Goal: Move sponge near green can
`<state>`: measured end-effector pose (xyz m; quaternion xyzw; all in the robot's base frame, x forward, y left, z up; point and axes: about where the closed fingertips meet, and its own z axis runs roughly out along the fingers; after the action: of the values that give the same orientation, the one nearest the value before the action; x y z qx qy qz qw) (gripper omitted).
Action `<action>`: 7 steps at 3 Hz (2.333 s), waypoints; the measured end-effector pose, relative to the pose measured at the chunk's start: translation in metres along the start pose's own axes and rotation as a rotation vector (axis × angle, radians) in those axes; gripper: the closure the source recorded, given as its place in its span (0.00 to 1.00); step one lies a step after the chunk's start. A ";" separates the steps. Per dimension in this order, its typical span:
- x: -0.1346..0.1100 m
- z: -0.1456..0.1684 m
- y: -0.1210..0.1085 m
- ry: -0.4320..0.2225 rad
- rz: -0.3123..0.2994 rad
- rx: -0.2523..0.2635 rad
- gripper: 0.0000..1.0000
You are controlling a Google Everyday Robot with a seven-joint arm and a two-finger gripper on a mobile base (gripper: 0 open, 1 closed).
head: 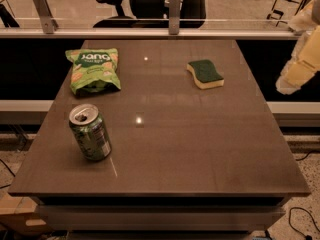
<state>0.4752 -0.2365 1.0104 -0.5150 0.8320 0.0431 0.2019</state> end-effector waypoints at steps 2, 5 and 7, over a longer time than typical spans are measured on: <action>-0.017 -0.014 -0.023 -0.068 0.131 0.031 0.00; -0.055 -0.007 -0.029 -0.136 0.453 0.067 0.00; -0.082 -0.003 -0.031 -0.075 0.674 0.172 0.00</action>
Offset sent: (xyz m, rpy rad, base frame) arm 0.0146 -0.0012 0.0151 0.0643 0.0018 -0.0899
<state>0.5333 -0.1827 1.0483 -0.1903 0.9479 0.0559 0.2495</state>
